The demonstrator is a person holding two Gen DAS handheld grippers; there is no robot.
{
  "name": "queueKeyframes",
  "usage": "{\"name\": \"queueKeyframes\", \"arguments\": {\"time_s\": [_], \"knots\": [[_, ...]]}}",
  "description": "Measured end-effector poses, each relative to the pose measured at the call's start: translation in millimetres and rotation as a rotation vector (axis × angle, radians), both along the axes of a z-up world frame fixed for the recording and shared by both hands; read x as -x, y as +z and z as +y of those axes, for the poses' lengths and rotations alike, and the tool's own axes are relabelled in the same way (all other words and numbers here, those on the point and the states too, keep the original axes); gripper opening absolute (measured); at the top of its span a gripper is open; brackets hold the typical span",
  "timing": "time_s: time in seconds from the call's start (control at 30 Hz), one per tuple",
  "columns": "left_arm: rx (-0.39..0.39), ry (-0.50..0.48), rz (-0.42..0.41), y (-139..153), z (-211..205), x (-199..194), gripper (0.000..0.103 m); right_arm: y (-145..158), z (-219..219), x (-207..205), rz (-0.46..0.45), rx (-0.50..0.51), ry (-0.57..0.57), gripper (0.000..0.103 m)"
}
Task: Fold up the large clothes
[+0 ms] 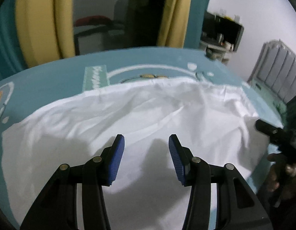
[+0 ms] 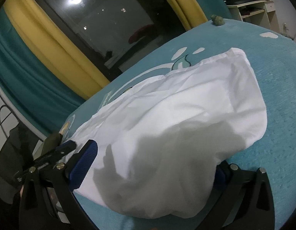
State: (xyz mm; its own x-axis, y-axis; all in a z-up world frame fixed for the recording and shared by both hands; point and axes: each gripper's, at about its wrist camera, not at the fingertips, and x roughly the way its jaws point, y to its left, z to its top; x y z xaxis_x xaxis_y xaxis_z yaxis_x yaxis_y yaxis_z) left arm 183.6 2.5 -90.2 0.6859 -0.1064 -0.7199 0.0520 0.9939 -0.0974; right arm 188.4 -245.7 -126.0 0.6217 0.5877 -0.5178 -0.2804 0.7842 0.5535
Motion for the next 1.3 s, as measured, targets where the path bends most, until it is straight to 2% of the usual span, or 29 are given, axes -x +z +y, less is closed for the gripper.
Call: {"name": "queueKeyframes", "arguments": {"time_s": [0.1,0.17,0.37,0.4,0.43,0.5,0.6,0.77,0.9,1.03,1.13,1.3], "knots": [[-0.023,0.000,0.061,-18.9,-3.8,-12.0,0.051,0.5,2.3,-3.4,-0.006,0.006,-0.010,0.103],[-0.050,-0.010,0.036,-20.5,-6.1,-10.6,0.051,0.5,6.6,-7.8,-0.008,0.011,-0.002,0.103],[-0.045,-0.012,0.022,-22.6,-5.0,-6.3,0.051,1.4,33.2,-28.5,0.004,-0.043,0.064,0.101],[-0.043,-0.012,0.020,-22.7,-3.9,-5.7,0.051,1.0,40.8,-32.2,0.007,-0.043,0.079,0.096],[-0.041,-0.012,0.018,-22.4,-3.5,-5.3,0.051,0.3,45.6,-35.5,0.018,-0.041,0.086,0.073],[-0.045,-0.015,0.014,-22.7,-3.7,-4.9,0.051,-4.1,55.5,-42.4,0.051,-0.071,0.117,0.048],[-0.032,-0.016,0.010,-23.3,-1.4,-4.7,0.051,7.7,71.1,-38.9,0.001,-0.006,0.137,0.040],[-0.013,-0.034,0.010,-22.1,2.1,-4.4,0.051,39.1,101.5,-28.3,-0.080,0.109,0.182,0.037],[0.068,-0.037,0.013,-11.6,21.4,0.9,0.051,62.1,136.0,-16.4,-0.147,0.215,0.227,0.037],[0.033,-0.021,-0.122,15.4,45.0,28.4,0.051,73.9,171.8,-10.5,-0.181,0.323,0.254,0.037],[0.042,0.022,-0.193,31.4,71.8,49.9,0.051,76.9,201.4,-6.4,-0.202,0.420,0.274,0.037],[0.070,0.126,-0.225,37.0,120.9,75.5,0.051,73.8,246.3,1.9,-0.222,0.545,0.328,0.038]]}}
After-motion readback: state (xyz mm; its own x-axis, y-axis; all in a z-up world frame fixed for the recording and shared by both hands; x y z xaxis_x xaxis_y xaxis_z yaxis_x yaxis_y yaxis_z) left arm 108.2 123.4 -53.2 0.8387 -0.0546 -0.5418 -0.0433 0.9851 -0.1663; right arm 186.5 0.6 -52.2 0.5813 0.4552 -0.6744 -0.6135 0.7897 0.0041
